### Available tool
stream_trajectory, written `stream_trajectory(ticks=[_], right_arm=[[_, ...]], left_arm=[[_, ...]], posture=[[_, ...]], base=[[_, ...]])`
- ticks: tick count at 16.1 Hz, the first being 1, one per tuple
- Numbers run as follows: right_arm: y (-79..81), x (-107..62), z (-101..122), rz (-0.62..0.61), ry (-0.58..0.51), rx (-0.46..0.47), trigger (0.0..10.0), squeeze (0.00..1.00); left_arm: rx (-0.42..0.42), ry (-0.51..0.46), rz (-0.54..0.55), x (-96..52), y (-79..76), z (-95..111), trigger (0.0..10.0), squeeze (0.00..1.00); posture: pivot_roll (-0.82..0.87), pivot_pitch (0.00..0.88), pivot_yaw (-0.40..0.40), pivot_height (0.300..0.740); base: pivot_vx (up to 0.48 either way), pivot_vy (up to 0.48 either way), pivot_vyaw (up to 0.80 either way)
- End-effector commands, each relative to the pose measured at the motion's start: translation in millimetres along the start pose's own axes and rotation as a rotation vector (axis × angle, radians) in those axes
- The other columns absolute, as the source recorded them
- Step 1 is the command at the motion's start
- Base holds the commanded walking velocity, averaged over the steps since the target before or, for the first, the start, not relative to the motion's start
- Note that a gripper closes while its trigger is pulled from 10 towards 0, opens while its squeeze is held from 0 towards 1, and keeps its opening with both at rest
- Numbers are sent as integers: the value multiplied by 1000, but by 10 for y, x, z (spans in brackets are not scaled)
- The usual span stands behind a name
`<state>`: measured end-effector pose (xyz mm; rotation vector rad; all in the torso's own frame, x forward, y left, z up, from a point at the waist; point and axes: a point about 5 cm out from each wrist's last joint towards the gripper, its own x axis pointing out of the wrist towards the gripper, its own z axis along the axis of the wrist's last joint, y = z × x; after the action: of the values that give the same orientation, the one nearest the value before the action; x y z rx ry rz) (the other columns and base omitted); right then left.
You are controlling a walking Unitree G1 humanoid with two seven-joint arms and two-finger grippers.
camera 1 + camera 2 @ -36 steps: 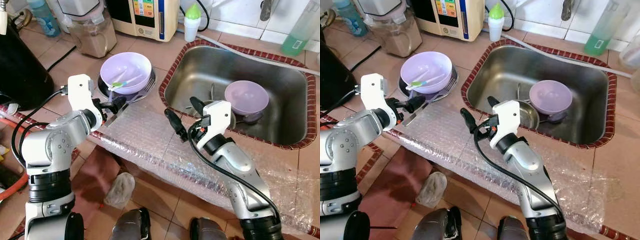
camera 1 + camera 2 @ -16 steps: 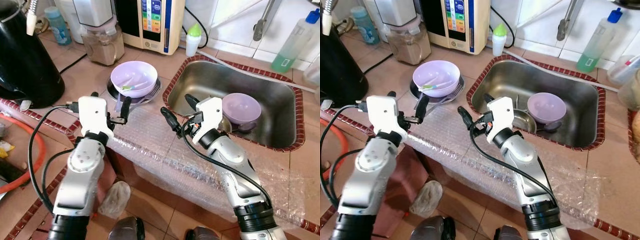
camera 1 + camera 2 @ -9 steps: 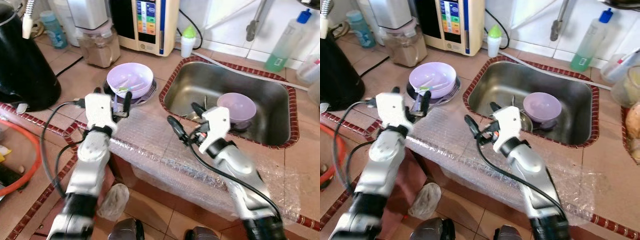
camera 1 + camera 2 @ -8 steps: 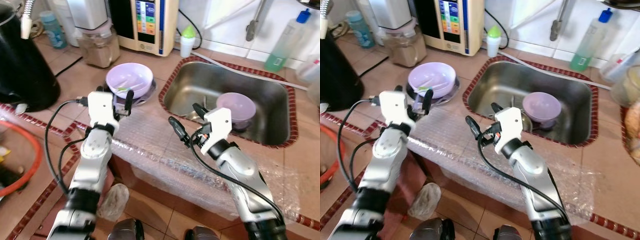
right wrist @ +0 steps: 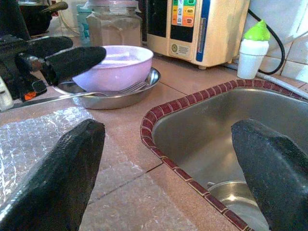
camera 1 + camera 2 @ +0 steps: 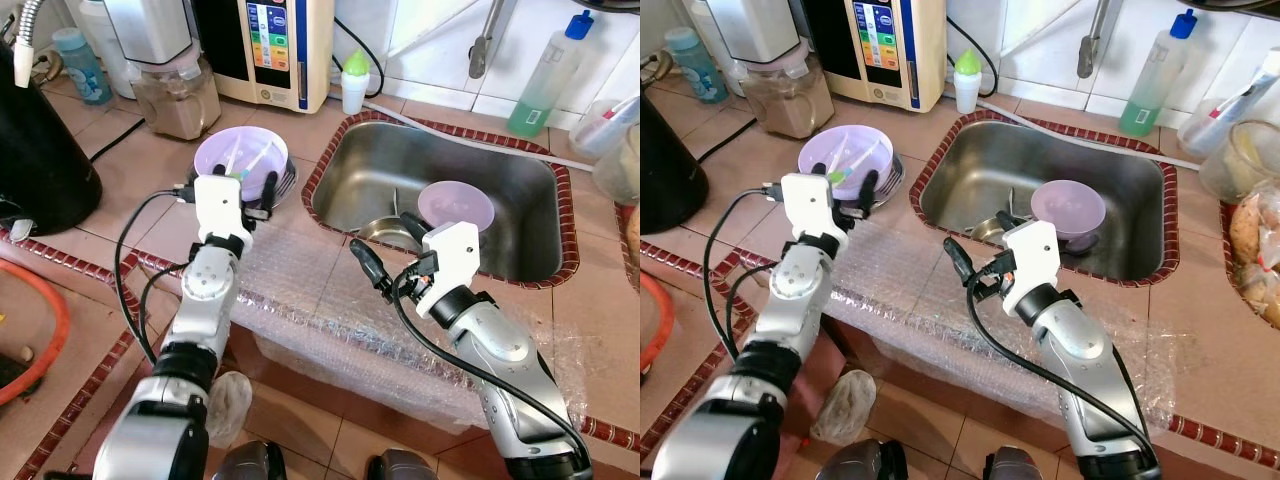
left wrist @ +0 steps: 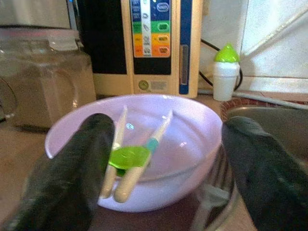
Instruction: Kitchen organization
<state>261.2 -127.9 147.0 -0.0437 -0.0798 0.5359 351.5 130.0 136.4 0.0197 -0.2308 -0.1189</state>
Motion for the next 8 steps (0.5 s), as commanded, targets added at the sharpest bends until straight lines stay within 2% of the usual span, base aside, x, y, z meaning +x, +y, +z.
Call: stream_trajectory(ticks=[1, 8], right_arm=[[16, -12, 58, 21, -14, -8, 10000, 0], [66, 16, 59, 74, -4, 8, 10000, 0]], left_arm=[[14, -11, 20, 17, 40, 7, 0, 0], [13, -28, 45, 60, 94, -3, 0, 0]], posture=[[-254, 61, 52, 740], [-237, 57, 45, 740]], base=[[0, 0, 0], [0, 0, 0]])
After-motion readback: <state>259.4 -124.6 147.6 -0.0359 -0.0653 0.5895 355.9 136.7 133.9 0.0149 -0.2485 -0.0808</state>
